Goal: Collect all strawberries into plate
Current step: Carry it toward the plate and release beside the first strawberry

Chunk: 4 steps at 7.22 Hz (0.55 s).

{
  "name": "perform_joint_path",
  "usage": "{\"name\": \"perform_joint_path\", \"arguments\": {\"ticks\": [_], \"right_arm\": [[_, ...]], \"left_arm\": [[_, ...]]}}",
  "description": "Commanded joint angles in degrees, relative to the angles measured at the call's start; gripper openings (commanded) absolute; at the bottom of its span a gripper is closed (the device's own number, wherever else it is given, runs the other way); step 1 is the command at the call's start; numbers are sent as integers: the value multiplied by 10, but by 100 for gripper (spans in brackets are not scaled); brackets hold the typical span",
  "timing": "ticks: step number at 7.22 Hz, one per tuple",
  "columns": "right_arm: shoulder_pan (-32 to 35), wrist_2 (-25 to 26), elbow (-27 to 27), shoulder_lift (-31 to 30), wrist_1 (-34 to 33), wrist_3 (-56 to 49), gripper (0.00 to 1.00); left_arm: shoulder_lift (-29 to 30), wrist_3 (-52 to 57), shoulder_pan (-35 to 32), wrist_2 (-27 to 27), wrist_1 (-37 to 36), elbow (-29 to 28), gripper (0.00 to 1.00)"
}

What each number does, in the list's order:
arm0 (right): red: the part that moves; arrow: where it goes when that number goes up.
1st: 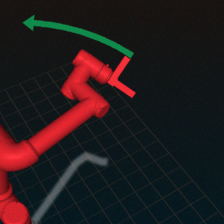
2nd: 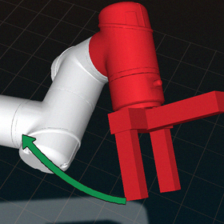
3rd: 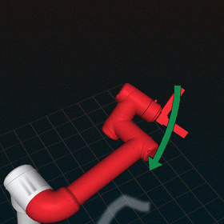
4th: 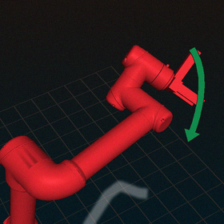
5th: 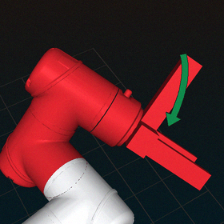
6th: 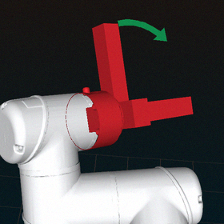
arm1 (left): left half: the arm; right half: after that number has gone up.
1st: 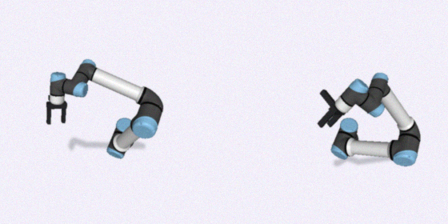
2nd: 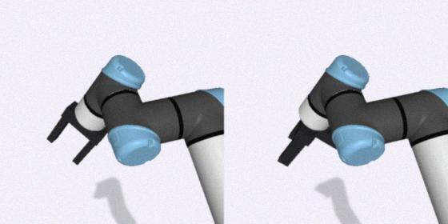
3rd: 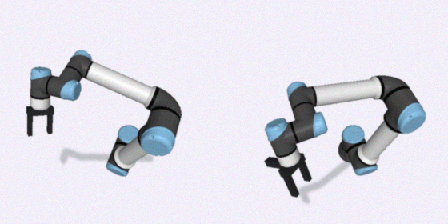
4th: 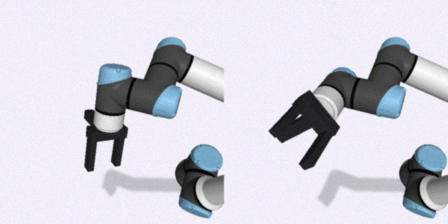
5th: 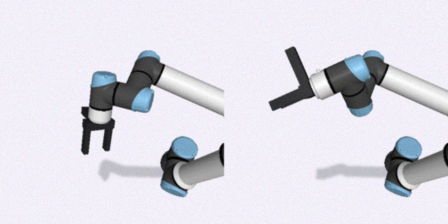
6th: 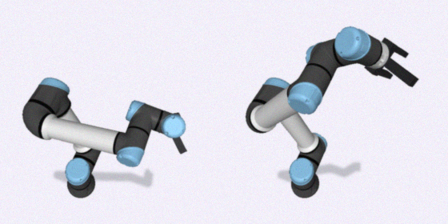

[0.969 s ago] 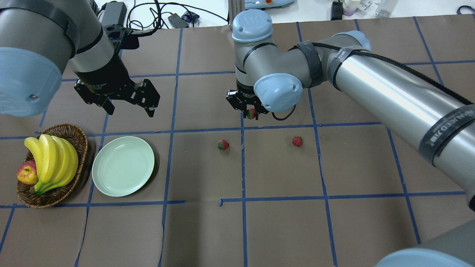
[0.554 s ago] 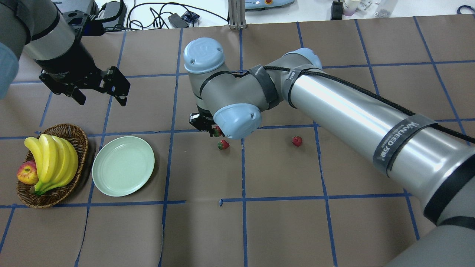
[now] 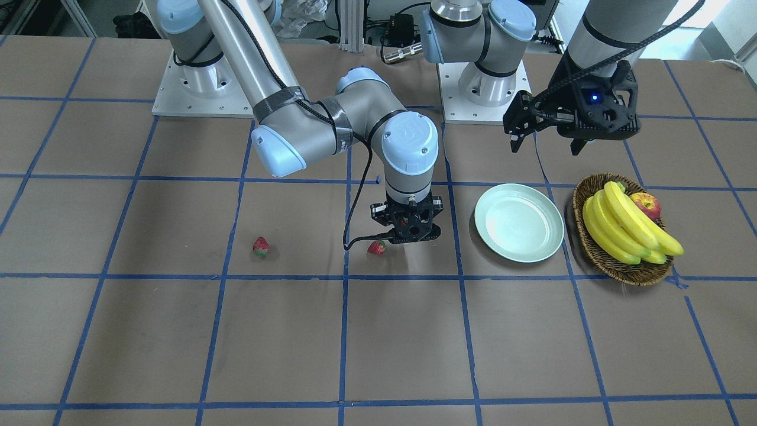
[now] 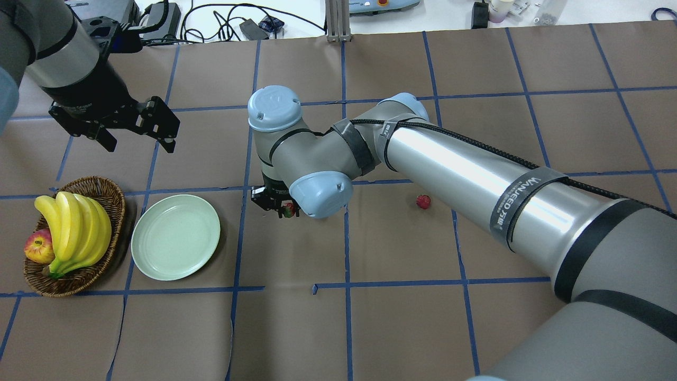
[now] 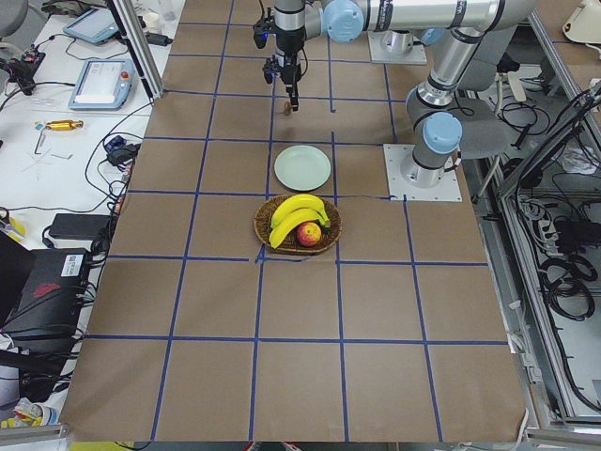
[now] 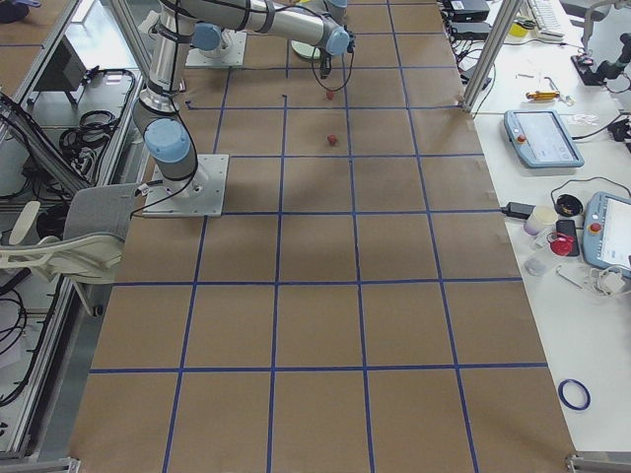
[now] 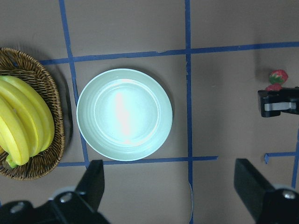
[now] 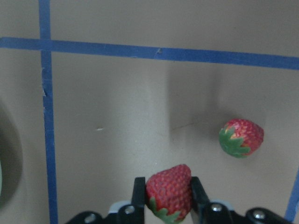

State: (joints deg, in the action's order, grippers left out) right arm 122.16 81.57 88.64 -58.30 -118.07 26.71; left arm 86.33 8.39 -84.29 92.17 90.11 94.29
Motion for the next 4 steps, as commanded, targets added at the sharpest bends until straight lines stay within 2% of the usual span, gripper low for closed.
{"name": "perform_joint_path", "arguments": {"ticks": [1,3,4], "right_arm": [[1,-3,2,10,-1,-2,54],[1,-3,3,15,-1,-8,58],[1,-2,3,8,4,-8,73]], "left_arm": [[0,0,-1,0,1,2,100],[0,0,0,0,0,2,100],[0,0,0,0,0,2,100]]}}
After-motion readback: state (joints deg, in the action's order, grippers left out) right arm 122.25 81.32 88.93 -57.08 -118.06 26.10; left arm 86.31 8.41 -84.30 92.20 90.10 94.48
